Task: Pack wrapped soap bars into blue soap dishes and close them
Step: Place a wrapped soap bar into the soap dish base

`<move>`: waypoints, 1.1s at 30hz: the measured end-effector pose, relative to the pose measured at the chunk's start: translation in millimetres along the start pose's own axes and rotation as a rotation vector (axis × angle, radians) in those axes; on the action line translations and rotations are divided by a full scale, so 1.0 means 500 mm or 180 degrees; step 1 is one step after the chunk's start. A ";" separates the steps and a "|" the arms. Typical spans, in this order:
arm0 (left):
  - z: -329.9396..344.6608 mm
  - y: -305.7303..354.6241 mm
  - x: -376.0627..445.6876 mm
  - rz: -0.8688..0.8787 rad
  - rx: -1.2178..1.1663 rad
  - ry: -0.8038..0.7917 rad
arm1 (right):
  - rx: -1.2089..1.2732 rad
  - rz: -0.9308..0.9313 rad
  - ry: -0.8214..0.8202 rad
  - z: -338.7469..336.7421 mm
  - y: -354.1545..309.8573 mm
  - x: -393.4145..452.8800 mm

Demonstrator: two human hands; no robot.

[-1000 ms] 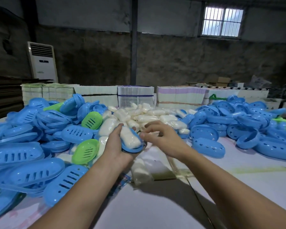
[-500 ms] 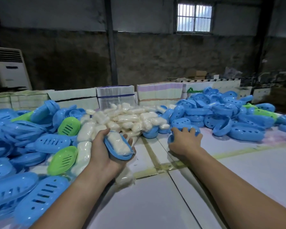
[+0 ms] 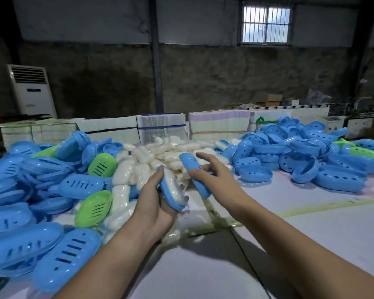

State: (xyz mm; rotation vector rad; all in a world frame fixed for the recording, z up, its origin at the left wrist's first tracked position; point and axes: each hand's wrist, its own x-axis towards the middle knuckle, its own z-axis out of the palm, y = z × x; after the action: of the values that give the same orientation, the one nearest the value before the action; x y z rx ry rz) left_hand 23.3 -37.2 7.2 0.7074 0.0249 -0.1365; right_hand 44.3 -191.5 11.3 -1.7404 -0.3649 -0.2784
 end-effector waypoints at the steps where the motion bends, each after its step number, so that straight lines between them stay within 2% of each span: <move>1: 0.000 -0.001 0.000 0.0036 -0.0020 -0.0026 | 0.0000 -0.0092 -0.0066 0.015 -0.005 -0.010; 7: 0.001 0.013 0.001 0.0199 -0.0329 0.0030 | 0.0091 -0.0102 -0.0369 0.048 -0.004 -0.037; 12: 0.007 0.002 -0.009 0.0211 -0.0031 -0.0117 | 0.0384 -0.0081 -0.0235 0.061 -0.012 -0.041; 19: 0.008 -0.023 -0.010 0.0648 0.0357 -0.0255 | 0.0708 -0.0077 -0.0119 0.053 -0.014 -0.039; 23: 0.008 -0.026 -0.004 0.0742 0.0338 -0.0404 | 0.0765 -0.0101 -0.0154 0.051 -0.011 -0.036; 28: 0.007 -0.030 -0.001 0.0604 0.0246 -0.0598 | 0.0722 -0.0084 -0.0236 0.048 -0.011 -0.036; 33: 0.012 -0.030 0.000 0.0862 0.0643 -0.0207 | 0.0734 -0.0057 -0.0221 0.058 -0.007 -0.038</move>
State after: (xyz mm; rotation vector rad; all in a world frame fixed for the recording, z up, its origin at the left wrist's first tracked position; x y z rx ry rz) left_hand 21.0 -52.5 2.1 0.9002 -0.1484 0.0990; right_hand 24.9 -164.1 1.3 -1.5233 -0.4455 -0.1814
